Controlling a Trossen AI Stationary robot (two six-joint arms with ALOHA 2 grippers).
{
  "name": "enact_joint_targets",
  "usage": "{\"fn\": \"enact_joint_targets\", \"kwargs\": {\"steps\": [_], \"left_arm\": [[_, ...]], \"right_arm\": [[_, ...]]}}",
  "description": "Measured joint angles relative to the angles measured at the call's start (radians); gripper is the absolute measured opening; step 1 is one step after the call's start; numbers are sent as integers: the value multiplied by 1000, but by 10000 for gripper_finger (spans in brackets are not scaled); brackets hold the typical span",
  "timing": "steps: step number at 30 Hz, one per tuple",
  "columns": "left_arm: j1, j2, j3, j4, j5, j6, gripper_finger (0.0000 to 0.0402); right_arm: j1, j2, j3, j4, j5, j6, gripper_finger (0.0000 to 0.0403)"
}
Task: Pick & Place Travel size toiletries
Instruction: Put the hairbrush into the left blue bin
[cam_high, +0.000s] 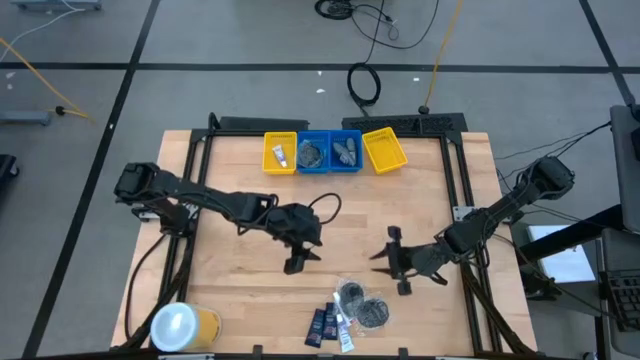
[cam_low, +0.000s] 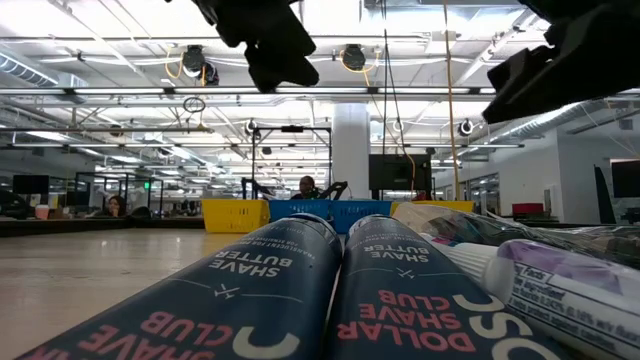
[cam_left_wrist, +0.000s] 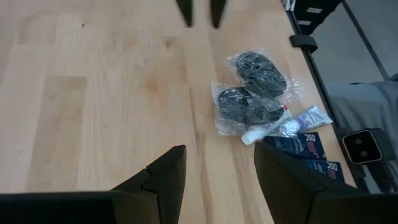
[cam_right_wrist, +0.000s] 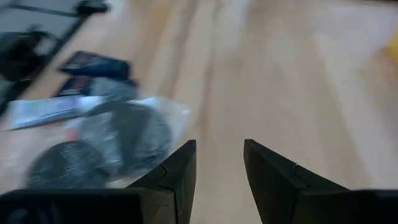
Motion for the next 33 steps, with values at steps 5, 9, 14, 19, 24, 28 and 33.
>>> {"fn": "enact_joint_targets", "kwargs": {"steps": [5, 9, 14, 19, 24, 28, 33], "left_arm": [[-14, 0, 0, 0, -25, 0, 186], [-14, 0, 0, 0, -26, 0, 186], [-13, 0, 0, 1, -43, 5, 187], [-12, 0, 0, 3, -54, 4, 186], [-12, 0, 0, 2, -54, 3, 186], [-12, 0, 0, 2, -54, -6, 186], [-12, 0, 0, 3, -54, -7, 187]], "right_arm": [[40, 19, 0, 5, -163, 109, 126], [92, 61, 0, 37, -187, 224, 126], [156, 127, -1, 188, -185, 251, 126], [195, 210, -1, 291, -172, 268, 126], [223, 313, -1, 405, -108, 274, 125], [245, 387, 26, 446, -100, 267, 125], [256, 466, 92, 389, -83, 275, 125]]}}
